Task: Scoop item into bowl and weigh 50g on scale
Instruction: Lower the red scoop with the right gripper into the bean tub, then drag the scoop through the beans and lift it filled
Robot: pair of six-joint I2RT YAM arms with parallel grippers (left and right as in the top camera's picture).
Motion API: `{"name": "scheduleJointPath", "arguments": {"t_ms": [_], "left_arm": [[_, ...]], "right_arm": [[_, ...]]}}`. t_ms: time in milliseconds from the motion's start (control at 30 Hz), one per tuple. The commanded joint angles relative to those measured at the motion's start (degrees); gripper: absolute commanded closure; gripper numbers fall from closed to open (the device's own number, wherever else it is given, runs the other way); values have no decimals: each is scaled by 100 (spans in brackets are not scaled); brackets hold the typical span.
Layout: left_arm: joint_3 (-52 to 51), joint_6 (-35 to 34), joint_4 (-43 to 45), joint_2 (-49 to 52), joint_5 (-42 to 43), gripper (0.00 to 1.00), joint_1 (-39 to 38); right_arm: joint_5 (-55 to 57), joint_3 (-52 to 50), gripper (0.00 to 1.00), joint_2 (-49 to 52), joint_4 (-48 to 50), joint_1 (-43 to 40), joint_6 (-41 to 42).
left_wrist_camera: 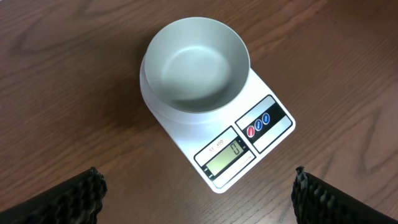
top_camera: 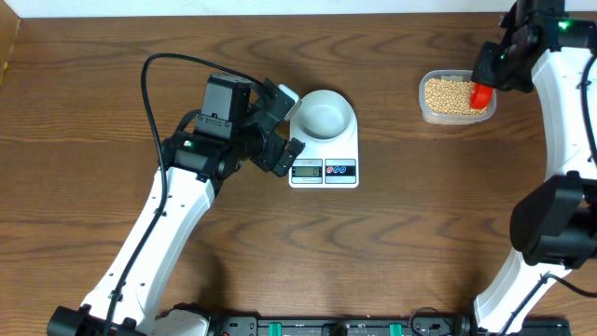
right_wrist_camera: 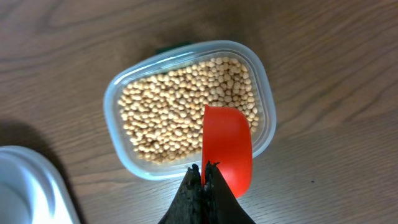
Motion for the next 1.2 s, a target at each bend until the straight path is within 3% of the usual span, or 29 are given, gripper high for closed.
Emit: {"name": "scheduleJointPath", "arguments": {"t_ms": [0,800,1167], "left_arm": [[-13,13,22,39,-17,2,2],[-13,13,22,39,-17,2,2],[-13,13,22,44,-17,2,2]], "right_arm": [[210,116,99,57,66,35,-173],[396,94,99,857,356,175,-402],[-459,94,99,859,372,151,-450]]}}
